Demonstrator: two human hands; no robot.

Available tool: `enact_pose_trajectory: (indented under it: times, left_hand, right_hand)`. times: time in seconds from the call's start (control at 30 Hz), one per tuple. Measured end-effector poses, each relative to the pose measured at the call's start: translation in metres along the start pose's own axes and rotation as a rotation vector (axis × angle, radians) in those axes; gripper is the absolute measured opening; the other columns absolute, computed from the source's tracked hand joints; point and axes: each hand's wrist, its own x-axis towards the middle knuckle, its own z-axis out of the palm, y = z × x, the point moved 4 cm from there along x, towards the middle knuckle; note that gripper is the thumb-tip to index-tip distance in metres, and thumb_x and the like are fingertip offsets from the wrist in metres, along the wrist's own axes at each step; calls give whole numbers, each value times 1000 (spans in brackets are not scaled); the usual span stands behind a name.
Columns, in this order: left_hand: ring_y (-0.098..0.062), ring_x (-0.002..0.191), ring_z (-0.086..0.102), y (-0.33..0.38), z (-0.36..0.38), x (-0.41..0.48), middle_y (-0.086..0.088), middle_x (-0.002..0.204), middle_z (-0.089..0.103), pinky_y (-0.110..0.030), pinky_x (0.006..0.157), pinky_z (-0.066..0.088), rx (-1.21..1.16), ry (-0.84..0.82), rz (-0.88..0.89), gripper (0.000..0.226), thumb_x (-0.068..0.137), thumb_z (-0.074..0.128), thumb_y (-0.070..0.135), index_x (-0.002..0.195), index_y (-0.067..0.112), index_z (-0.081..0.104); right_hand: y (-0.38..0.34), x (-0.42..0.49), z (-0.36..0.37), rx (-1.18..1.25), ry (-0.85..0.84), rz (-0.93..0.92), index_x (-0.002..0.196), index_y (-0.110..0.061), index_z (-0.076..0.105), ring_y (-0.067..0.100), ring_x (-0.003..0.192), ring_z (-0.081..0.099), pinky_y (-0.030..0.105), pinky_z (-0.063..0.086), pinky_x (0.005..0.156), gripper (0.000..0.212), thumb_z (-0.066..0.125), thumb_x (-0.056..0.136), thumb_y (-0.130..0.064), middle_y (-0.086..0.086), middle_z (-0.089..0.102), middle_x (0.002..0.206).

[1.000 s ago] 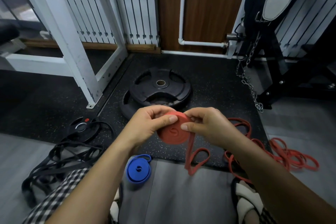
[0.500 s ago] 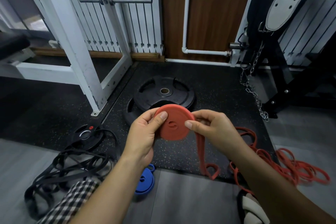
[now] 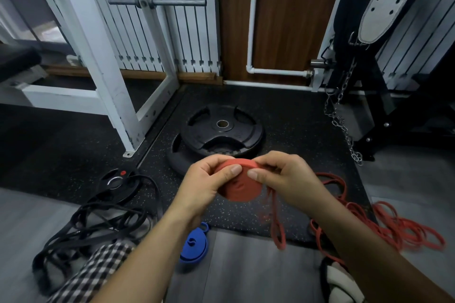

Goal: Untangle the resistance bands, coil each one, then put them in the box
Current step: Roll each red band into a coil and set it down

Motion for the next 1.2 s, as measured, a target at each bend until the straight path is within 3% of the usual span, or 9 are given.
enact_pose_trajectory:
  times: [0.1, 0.23, 0.33, 0.53, 0.7, 0.8, 1.03, 1.13, 1.2]
  left_hand:
    - [-7, 65, 62, -6, 1, 1, 2, 71, 68, -18, 55, 50, -169, 82, -55, 23, 64, 66, 23, 84, 11, 67]
    - [-10, 61, 64, -7, 0, 2, -1, 69, 69, -22, 52, 52, -297, 93, -136, 26, 64, 65, 22, 86, 9, 64]
    - [-12, 66, 64, -3, -3, 4, -1, 73, 70, -21, 55, 52, -213, 31, -126, 26, 63, 66, 22, 87, 11, 66]
    - [-4, 69, 64, -3, -3, 2, 2, 78, 69, -15, 57, 49, -3, 28, -52, 21, 71, 71, 6, 90, 13, 67]
    - [-10, 70, 65, -4, -5, 1, 0, 77, 70, -24, 60, 52, -224, 121, -67, 28, 60, 69, 16, 87, 13, 65]
    - [-14, 72, 65, -6, -7, 2, -3, 78, 70, -30, 62, 52, -330, 146, -119, 27, 60, 68, 17, 87, 13, 64]
    - [-16, 77, 64, -7, -6, 3, -5, 81, 69, -27, 62, 56, -553, 184, -166, 27, 63, 64, 18, 90, 14, 62]
    - [-14, 74, 66, -5, -7, 4, -3, 81, 71, -27, 62, 56, -449, 127, -156, 30, 63, 66, 20, 92, 14, 62]
    - [-11, 74, 65, 1, -11, 5, 1, 82, 71, -25, 61, 54, -293, 85, -92, 35, 62, 66, 23, 96, 16, 62]
  right_hand:
    - [1, 0, 2, 194, -16, 49, 87, -27, 67, 9, 79, 68, 22, 55, 74, 17, 71, 77, -13, 0, 71, 86]
    - [5, 0, 1, 194, 6, 82, 83, -29, 67, 4, 70, 65, 18, 53, 69, 16, 71, 77, -14, -5, 70, 75]
    - [6, 2, -1, 150, -3, 96, 81, -32, 68, 16, 75, 67, 24, 54, 71, 16, 70, 79, -16, 2, 72, 80]
    - [2, 2, 2, 101, -51, 105, 82, -29, 67, 6, 75, 68, 17, 53, 70, 12, 70, 79, -18, -5, 71, 78]
    - [0, 3, 3, 318, 20, 157, 82, -25, 71, 7, 78, 69, 15, 53, 70, 10, 70, 78, -17, -3, 74, 81]
    - [1, 2, 5, 313, 17, 170, 84, -26, 71, 5, 80, 69, 15, 53, 71, 8, 69, 78, -21, -5, 74, 83]
    - [3, 1, 16, 422, 9, 164, 87, -24, 69, 1, 77, 68, 12, 51, 68, 12, 62, 85, -16, -9, 74, 79]
    - [3, 1, 12, 368, 7, 157, 90, -23, 69, 6, 81, 69, 18, 54, 75, 12, 60, 87, -16, -2, 74, 85]
    - [2, 1, 5, 288, -6, 136, 89, -22, 69, 9, 76, 68, 18, 54, 69, 12, 61, 86, -14, 1, 73, 85]
